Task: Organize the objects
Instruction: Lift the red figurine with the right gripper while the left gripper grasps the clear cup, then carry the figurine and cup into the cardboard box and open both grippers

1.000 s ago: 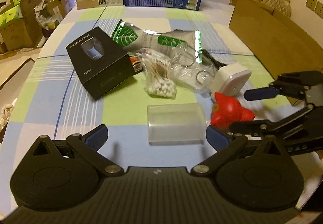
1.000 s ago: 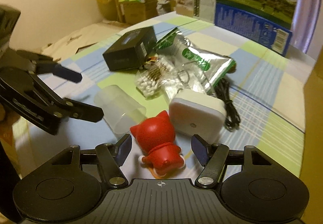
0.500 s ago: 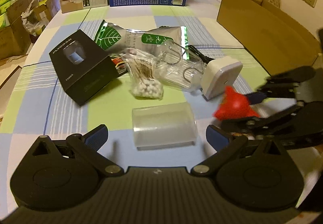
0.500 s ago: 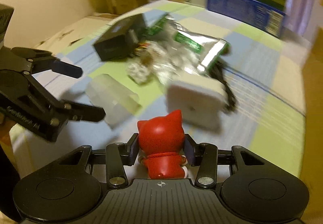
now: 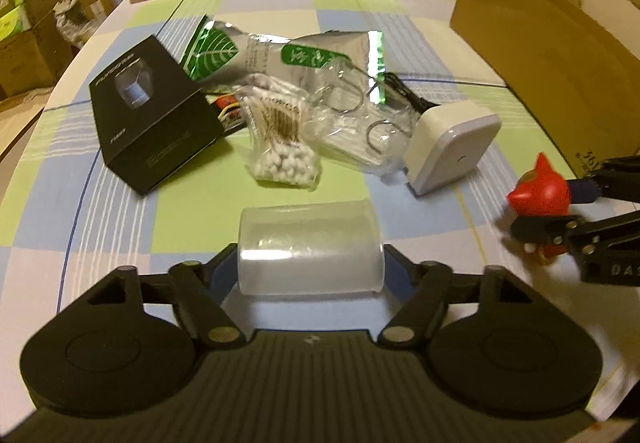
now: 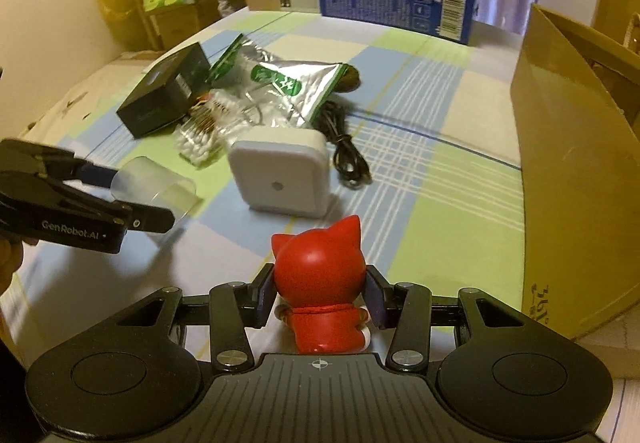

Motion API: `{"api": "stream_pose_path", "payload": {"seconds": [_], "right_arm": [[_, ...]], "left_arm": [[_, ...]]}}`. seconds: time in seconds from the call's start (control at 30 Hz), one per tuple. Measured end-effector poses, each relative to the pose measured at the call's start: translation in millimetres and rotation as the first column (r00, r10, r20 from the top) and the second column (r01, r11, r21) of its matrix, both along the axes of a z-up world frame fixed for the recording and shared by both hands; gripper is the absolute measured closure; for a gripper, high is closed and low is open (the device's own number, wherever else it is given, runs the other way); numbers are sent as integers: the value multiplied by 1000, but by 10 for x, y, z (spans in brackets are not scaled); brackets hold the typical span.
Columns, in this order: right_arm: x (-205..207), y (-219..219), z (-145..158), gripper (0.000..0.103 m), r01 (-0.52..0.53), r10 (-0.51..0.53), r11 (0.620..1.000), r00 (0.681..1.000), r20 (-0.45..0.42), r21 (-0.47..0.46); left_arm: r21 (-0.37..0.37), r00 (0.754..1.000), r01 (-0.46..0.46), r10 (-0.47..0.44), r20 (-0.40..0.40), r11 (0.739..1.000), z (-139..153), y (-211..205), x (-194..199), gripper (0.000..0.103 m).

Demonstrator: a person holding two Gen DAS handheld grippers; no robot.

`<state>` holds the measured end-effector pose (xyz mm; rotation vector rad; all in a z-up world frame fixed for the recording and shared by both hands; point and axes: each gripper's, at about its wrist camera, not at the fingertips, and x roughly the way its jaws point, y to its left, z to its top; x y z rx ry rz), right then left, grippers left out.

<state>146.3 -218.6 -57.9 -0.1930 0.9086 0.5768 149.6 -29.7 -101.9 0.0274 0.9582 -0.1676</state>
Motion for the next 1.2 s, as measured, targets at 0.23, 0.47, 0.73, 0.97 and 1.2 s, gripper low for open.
{"api": "stream_pose_path", "payload": {"seconds": [0.23, 0.47, 0.73, 0.97, 1.2], "right_arm": [[-35, -12, 62, 60, 36, -36, 999, 999, 6, 28], [-193, -118, 123, 60, 85, -83, 993, 996, -26, 82], [-381, -318, 562, 60, 146, -151, 981, 988, 27, 132], [-373, -695, 1253, 60, 191, -212, 961, 973, 89, 200], [-178, -1378, 1727, 60, 285, -310, 946, 935, 171, 152]], "left_arm": [[10, 1000, -30, 29, 10, 1000, 28, 13, -45, 35], [8, 999, -43, 43, 3, 999, 132, -15, -139, 35], [6, 997, -24, 23, 76, 1000, 571, -208, -329, 35], [4, 986, 78, -78, 148, 997, 1056, -680, -416, 35], [-20, 960, 203, -195, 203, 979, 1479, -1346, -242, 35]]}}
